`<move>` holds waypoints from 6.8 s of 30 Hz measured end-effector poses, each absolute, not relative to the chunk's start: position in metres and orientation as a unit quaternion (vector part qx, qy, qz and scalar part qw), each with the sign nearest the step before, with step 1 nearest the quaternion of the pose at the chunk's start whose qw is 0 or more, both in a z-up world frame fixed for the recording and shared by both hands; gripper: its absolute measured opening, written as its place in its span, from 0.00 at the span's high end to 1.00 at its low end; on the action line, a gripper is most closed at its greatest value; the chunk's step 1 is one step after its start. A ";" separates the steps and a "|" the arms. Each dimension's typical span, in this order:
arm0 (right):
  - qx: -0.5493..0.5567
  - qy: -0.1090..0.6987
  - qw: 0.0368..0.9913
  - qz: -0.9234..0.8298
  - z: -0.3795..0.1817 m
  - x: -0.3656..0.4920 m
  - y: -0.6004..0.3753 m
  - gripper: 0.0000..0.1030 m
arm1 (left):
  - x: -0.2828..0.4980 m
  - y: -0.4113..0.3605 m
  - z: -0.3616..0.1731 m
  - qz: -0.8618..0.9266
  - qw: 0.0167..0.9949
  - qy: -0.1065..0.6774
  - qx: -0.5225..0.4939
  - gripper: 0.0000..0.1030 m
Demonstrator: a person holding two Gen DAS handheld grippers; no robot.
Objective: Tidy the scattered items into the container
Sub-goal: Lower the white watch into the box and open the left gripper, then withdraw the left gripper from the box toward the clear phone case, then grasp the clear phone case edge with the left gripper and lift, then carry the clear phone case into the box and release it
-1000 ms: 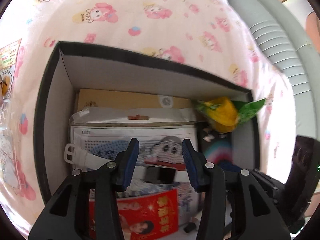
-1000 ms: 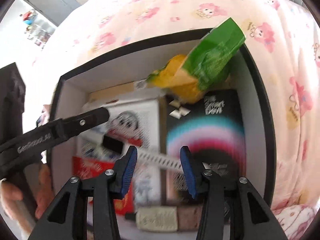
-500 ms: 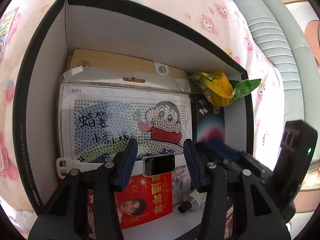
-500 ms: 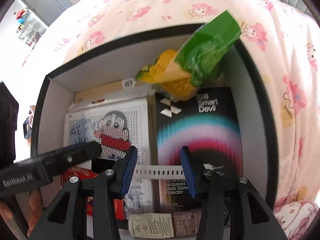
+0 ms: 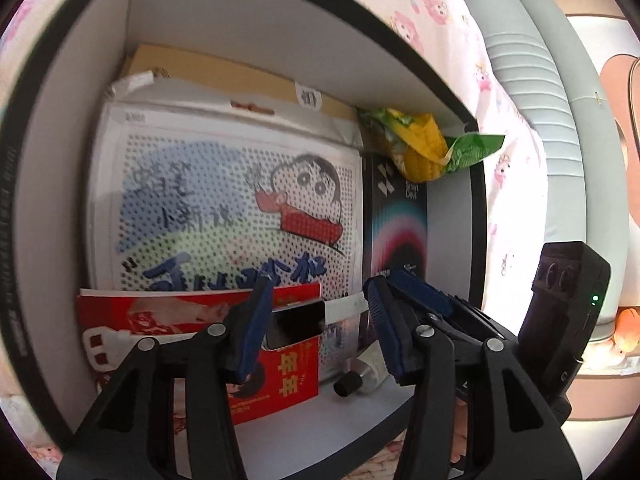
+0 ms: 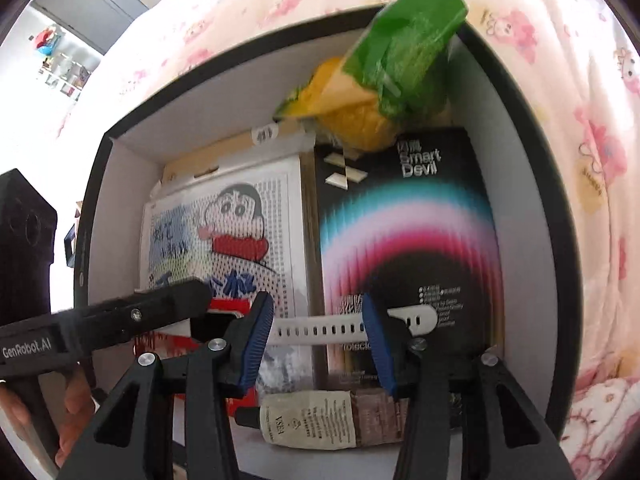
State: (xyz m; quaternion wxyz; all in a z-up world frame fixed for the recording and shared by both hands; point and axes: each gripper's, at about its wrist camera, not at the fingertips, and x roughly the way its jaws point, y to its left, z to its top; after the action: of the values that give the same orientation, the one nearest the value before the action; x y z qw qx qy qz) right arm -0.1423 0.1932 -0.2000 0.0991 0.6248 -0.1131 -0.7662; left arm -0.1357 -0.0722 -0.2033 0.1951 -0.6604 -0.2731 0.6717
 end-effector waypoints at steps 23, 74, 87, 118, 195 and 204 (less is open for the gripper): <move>0.625 -0.130 0.093 -0.764 -0.203 -0.119 0.227 0.59 | -0.127 -0.066 -0.207 0.639 0.240 -0.296 -0.668 0.52; 0.447 0.021 0.175 -0.877 -0.057 -0.030 0.036 0.58 | 0.007 -0.136 -0.056 0.880 0.097 -0.133 -0.445 0.47; 0.555 0.004 0.259 -0.790 -0.125 -0.128 -0.104 0.58 | -0.035 -0.285 -0.168 0.797 0.040 -0.334 -0.502 0.45; 0.635 0.037 0.264 -0.725 -0.197 -0.146 -0.145 0.58 | -0.009 -0.346 -0.246 0.730 0.087 -0.438 -0.517 0.87; 0.574 -0.179 0.119 -0.790 -0.158 -0.109 0.216 0.60 | -0.119 -0.013 -0.176 0.734 0.209 -0.264 -0.589 0.69; 0.571 -0.164 0.103 -0.797 -0.159 -0.112 0.211 0.60 | -0.114 -0.012 -0.185 0.742 0.166 -0.228 -0.608 0.68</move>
State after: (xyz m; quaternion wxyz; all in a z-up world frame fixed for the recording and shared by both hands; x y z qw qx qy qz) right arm -0.1124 0.2111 -0.1592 0.1033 0.5713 -0.1644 -0.7974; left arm -0.1143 -0.0115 -0.1850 0.1664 -0.6079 -0.2276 0.7423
